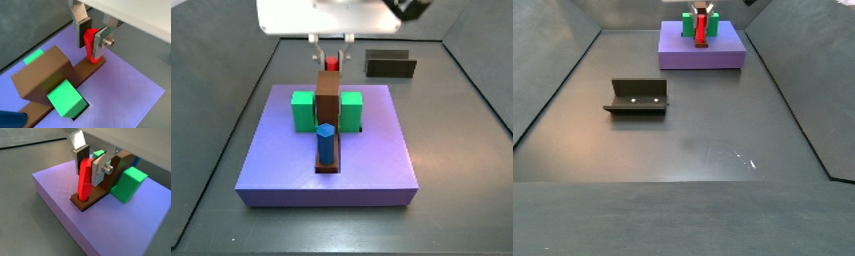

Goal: Pick up the red object. Move up. Place the red object on the fixture. Regrasp the red object. Move to above the board. Insert the red object.
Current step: Insert the red object.

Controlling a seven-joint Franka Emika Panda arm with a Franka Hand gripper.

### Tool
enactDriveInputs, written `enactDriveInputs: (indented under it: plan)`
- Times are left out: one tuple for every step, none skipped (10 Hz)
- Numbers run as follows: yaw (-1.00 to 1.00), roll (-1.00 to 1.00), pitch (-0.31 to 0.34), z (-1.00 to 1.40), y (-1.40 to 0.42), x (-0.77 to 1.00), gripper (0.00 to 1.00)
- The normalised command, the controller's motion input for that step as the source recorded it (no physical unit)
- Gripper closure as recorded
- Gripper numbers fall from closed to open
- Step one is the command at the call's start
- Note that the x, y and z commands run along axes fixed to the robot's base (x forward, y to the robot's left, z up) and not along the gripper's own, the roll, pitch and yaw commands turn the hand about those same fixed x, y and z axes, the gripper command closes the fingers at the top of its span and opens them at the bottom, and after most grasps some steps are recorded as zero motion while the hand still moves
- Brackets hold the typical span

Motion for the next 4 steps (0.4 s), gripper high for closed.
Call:
enactDriveInputs:
  plan:
    - [0.06,-0.12,-0.077,-0.39,0.0,0.0,1.0]
    - [0.07,-0.09,-0.064,-0.42,0.0,0.0,1.0]
    - [0.11,-0.05,-0.067,-0.34,0.0,-0.02,1.0]
    - [0.0,0.0,0.0,0.0,0.0,0.0,1.0]
